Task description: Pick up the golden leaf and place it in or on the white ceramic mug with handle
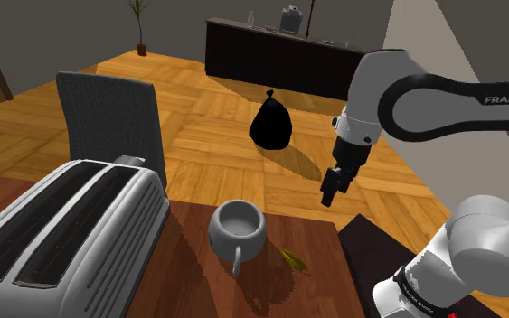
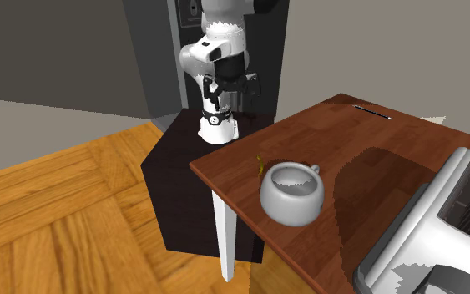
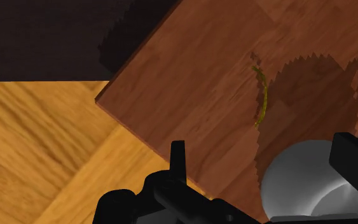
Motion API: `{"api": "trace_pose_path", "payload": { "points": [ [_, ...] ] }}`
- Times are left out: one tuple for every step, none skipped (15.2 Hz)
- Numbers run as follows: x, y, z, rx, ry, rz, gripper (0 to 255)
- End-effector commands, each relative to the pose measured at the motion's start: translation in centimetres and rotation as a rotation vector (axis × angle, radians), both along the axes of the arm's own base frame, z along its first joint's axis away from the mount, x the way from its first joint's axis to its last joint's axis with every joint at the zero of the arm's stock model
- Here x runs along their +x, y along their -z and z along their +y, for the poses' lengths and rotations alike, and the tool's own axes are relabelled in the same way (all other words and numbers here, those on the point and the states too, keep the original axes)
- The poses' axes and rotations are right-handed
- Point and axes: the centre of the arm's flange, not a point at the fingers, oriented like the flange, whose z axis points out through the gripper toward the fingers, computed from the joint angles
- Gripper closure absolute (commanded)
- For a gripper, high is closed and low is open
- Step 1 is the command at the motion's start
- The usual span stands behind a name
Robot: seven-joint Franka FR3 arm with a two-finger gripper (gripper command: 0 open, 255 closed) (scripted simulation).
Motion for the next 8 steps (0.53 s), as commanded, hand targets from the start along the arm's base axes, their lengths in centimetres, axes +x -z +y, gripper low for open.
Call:
{"api": "trace_pose_path", "payload": {
  "points": [
    [0.3, 2.4, 1.3, 0.003, 0.008, -0.002, 0],
    [0.3, 3.5, 2.0, 0.004, 0.012, -0.002, 0],
    [0.3, 4.6, 2.7, 0.006, 0.015, -0.003, 0],
    [0.4, 5.7, 3.4, 0.007, 0.019, -0.003, 0],
    [0.4, 6.8, 4.1, 0.008, 0.022, -0.004, 0],
    [0.4, 7.9, 4.8, 0.010, 0.026, -0.004, 0],
    [0.4, 9.0, 5.5, 0.011, 0.029, -0.004, 0],
    [0.5, 10.1, 6.2, 0.012, 0.032, -0.005, 0]
  ]
}}
